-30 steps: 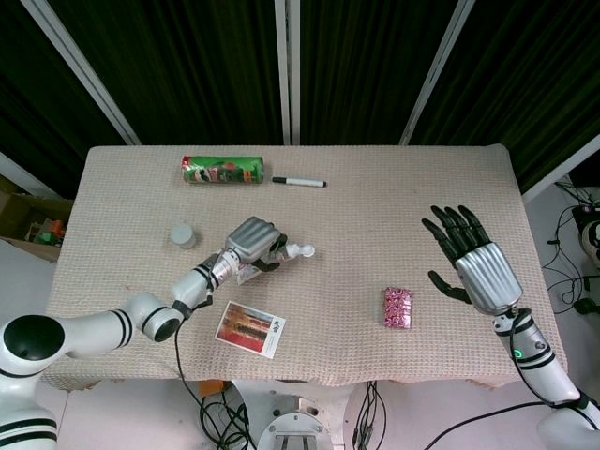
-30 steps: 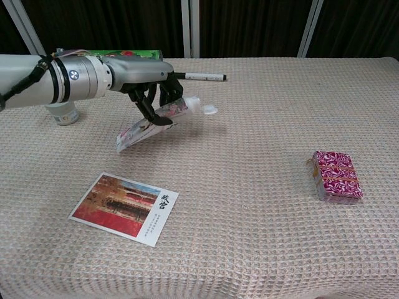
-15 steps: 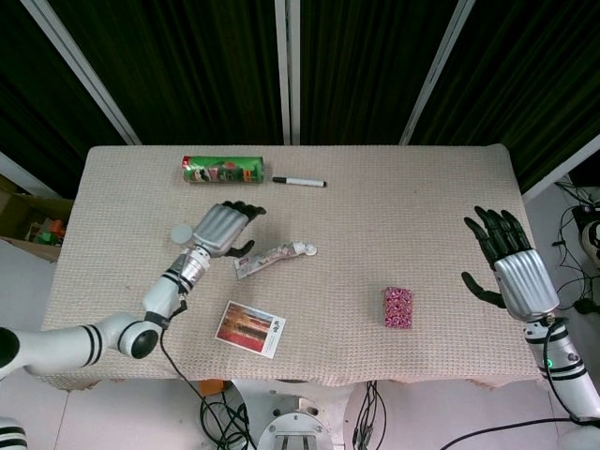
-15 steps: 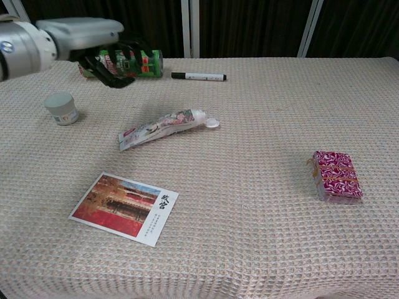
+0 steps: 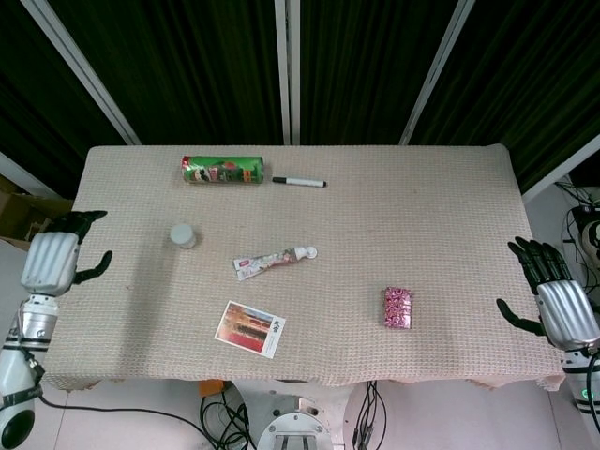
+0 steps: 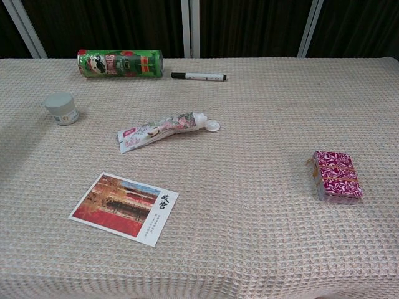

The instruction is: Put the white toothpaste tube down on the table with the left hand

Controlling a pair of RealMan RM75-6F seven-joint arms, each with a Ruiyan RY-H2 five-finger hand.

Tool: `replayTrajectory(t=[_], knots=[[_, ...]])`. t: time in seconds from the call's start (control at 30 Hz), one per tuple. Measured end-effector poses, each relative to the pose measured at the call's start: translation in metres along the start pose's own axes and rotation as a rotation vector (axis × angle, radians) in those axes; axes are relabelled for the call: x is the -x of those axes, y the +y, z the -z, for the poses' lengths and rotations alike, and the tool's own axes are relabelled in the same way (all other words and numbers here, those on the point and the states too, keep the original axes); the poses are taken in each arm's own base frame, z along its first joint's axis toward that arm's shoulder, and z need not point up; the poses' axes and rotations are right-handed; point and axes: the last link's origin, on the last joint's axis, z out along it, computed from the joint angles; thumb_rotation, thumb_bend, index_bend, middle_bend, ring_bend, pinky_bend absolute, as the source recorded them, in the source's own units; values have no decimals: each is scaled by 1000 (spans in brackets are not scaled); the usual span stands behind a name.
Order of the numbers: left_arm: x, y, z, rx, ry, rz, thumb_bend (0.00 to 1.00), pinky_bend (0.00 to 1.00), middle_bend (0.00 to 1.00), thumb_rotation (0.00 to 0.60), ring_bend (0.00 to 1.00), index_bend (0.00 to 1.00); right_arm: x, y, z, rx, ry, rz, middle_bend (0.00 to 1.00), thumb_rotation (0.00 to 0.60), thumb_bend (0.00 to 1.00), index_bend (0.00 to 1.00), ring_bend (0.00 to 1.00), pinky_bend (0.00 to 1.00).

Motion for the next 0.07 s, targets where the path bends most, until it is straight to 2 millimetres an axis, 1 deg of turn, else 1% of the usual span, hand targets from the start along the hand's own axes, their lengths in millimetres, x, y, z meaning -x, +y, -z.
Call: replayTrajectory(t=[0.07], knots=[[0, -6, 21, -11, 2, -7, 346, 217, 236, 510, 184, 214, 3, 1, 9, 15, 10, -12, 52, 600, 289, 0, 0, 8]])
